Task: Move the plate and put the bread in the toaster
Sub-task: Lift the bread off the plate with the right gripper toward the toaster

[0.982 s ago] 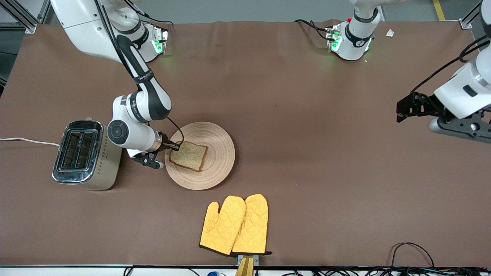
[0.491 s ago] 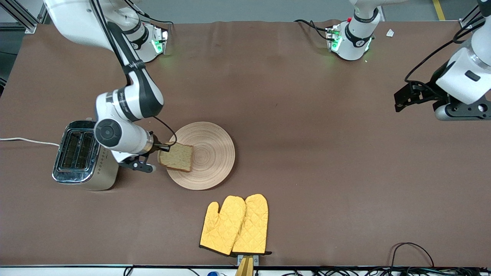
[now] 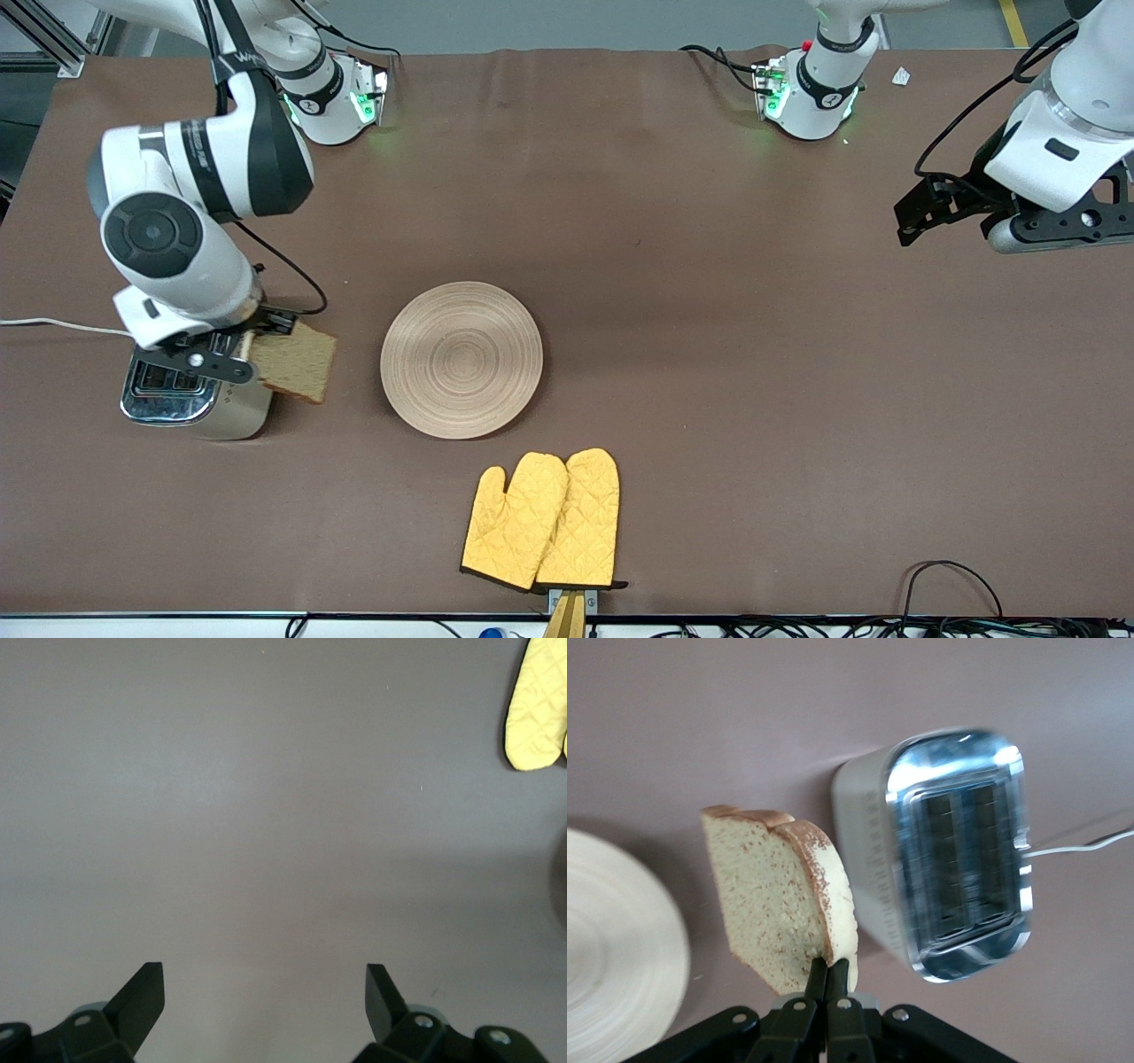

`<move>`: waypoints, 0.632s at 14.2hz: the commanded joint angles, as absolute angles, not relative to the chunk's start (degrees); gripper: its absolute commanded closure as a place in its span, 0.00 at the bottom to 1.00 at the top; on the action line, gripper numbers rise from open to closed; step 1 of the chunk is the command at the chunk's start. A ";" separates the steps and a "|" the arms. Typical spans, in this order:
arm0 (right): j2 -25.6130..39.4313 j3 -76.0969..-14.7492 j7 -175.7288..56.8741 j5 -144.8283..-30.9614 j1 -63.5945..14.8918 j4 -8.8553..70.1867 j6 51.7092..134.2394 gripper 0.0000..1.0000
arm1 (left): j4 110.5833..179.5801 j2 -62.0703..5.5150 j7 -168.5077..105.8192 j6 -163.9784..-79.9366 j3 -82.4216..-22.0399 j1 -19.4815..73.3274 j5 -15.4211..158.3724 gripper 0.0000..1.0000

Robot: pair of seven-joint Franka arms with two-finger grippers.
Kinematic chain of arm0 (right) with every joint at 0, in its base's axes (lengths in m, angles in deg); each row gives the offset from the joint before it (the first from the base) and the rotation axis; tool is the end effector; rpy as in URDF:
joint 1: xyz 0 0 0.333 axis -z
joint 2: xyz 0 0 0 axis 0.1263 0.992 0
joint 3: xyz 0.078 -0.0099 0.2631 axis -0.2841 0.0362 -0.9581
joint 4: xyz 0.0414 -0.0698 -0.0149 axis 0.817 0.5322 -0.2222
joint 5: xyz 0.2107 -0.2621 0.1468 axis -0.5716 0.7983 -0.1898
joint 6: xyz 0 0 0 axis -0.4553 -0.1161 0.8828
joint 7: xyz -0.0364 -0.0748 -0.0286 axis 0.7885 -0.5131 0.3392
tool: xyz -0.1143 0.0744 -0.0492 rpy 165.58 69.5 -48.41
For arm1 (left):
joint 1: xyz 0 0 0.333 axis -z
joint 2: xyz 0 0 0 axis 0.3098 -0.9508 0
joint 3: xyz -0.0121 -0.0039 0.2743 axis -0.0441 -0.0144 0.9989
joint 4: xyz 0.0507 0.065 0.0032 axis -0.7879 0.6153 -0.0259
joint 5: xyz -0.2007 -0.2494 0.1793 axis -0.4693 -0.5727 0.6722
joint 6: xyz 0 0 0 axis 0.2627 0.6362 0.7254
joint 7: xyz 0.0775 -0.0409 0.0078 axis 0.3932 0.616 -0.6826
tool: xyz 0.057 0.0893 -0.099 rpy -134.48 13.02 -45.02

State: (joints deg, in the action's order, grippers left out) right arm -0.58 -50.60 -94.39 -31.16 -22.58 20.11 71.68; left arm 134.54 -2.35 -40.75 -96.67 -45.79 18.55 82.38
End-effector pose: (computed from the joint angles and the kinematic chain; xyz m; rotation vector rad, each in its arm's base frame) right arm 0.5771 0.1069 0.4157 2.7428 -0.2805 -0.0442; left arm 0.5206 -0.1089 0.5584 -3.1177 -0.0966 -0.0902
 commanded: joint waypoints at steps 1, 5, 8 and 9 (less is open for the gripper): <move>-1.79 -51.05 -94.78 -22.60 -22.19 20.94 68.95 1.00 | 140.64 1.91 -40.10 -101.11 -44.72 19.37 81.35 0.00; -0.82 -50.96 -94.96 -17.83 -19.21 21.99 67.44 1.00 | 138.28 0.78 -39.22 -100.86 -44.72 18.67 78.01 0.00; -0.39 -50.87 -94.96 -14.59 -17.46 23.31 67.18 1.00 | 137.22 -0.11 -38.17 -100.77 -44.72 18.75 78.45 0.00; -0.04 -50.87 -94.96 -13.79 -16.32 23.49 66.57 1.00 | 137.13 -0.28 -38.25 -100.77 -44.72 18.66 78.53 0.00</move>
